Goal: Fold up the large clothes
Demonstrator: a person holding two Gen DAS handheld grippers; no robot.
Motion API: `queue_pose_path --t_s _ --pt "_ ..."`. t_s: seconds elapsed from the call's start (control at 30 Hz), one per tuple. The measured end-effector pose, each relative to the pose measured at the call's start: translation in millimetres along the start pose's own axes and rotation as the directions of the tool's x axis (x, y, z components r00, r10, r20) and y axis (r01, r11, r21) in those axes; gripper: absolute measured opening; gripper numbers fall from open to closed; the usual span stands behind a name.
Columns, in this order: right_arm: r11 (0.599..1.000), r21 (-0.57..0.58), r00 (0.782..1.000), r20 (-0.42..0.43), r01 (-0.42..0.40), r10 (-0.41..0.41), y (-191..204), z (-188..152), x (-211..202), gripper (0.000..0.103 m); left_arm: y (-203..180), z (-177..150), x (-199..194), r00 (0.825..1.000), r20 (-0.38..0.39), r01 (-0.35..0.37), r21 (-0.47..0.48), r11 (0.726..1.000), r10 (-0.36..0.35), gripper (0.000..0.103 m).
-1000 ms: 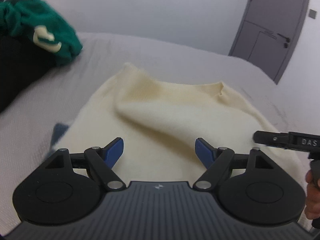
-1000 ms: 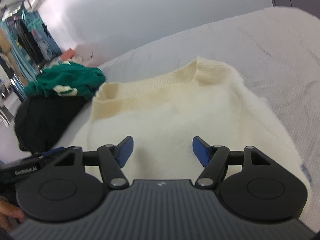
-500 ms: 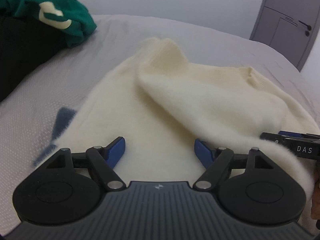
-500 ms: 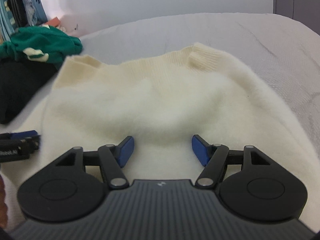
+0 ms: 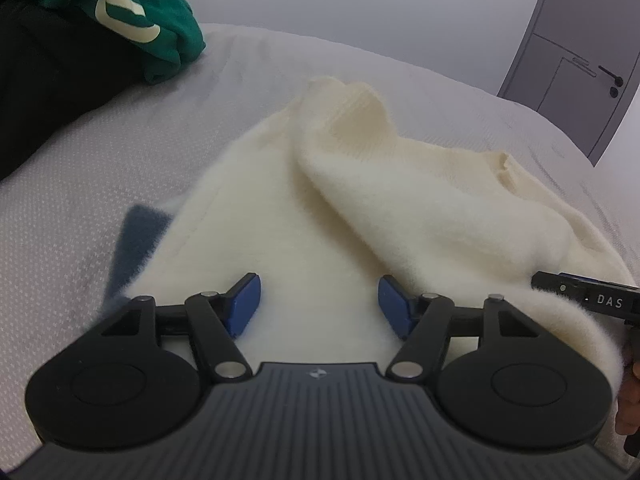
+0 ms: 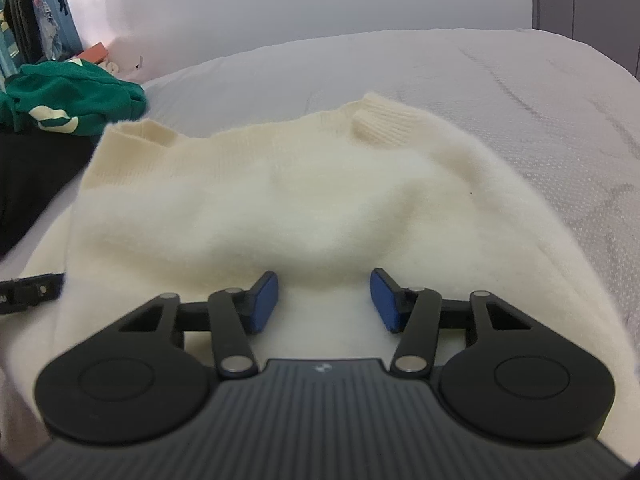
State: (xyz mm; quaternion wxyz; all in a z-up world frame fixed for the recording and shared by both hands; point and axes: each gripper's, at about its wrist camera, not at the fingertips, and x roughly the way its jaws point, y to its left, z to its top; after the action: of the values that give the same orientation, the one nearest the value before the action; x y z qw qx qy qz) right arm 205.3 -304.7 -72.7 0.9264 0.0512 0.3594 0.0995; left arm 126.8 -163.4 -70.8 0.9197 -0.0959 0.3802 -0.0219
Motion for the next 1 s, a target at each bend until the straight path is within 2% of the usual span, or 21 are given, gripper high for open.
queue_pose_path --t_s 0.13,0.27,0.53,0.67,0.77,0.9,1.0 --pt "1.000 0.011 1.000 0.008 -0.003 0.003 3.3 0.3 -4.9 0.055 -2.9 0.1 -7.6 1.000 0.015 -0.001 0.019 1.000 0.001 0.072" --pt "0.998 0.048 0.999 0.026 -0.029 0.028 2.8 0.2 -22.2 0.055 -2.3 0.4 -26.3 0.999 0.046 0.007 0.000 1.000 -0.007 0.076" --pt "0.992 0.101 0.993 0.092 -0.077 0.068 10.3 -8.1 -78.5 0.056 -15.0 -15.4 -79.8 0.995 0.102 -0.009 0.009 1.000 0.008 0.079" --pt "0.981 0.152 0.988 0.119 -0.117 0.099 9.0 -21.1 -108.2 0.056 -21.5 -29.3 -104.8 0.995 0.102 0.021 -0.019 1.000 -0.019 0.080" --pt "0.961 0.224 0.983 0.124 -0.161 0.136 1.8 -34.5 -124.0 0.062 -28.4 -41.8 -114.4 0.996 0.083 0.031 -0.047 0.998 -0.027 0.085" --pt "0.930 0.293 0.975 0.100 -0.220 0.200 -2.2 -51.9 -132.4 0.071 -30.3 -55.2 -114.7 0.999 0.028 0.049 -0.113 0.992 -0.047 0.087" --pt "0.895 0.355 0.963 0.076 -0.269 0.259 -6.3 -59.8 -128.5 0.087 -19.2 -59.1 -107.0 0.997 -0.012 0.067 -0.202 0.977 -0.071 0.092"
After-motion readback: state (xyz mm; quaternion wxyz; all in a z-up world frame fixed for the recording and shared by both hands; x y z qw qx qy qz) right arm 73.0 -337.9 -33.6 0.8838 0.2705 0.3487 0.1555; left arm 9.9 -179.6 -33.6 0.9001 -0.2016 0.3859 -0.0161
